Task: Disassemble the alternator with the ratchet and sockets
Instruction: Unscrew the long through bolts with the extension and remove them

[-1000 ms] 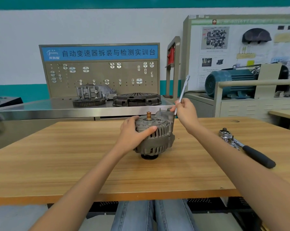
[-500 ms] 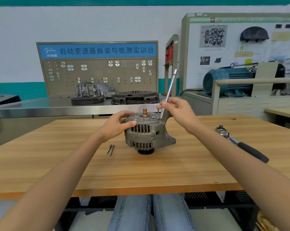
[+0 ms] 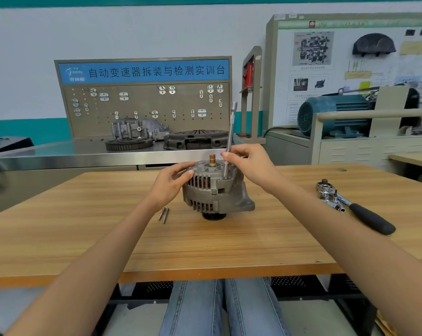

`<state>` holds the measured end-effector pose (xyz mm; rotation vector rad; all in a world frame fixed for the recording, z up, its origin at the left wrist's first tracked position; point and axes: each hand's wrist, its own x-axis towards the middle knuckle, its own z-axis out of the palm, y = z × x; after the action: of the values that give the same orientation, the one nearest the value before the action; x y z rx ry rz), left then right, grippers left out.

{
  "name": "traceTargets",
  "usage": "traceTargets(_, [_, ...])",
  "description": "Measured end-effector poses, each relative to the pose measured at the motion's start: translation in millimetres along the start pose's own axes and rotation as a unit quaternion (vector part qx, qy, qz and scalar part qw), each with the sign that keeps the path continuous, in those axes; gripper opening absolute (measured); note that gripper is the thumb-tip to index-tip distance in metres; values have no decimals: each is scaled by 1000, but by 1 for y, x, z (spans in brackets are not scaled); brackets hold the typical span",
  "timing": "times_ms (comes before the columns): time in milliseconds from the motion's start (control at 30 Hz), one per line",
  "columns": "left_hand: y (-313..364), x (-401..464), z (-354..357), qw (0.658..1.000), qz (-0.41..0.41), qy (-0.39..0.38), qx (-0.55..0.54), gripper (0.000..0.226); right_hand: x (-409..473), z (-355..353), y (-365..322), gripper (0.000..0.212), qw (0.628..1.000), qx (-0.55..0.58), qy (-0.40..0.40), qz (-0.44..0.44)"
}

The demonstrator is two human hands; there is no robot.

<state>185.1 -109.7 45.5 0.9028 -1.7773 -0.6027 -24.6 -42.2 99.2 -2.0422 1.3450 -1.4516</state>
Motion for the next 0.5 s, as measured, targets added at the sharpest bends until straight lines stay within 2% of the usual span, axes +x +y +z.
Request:
traceTargets(233, [1, 1, -3, 999, -6, -14, 33, 31, 3, -5, -2, 22, 999, -17, -31, 13])
traceTargets(500, [5, 1, -6, 998, -13, -28, 47, 32, 2, -4, -1, 20, 1000, -8, -22, 16])
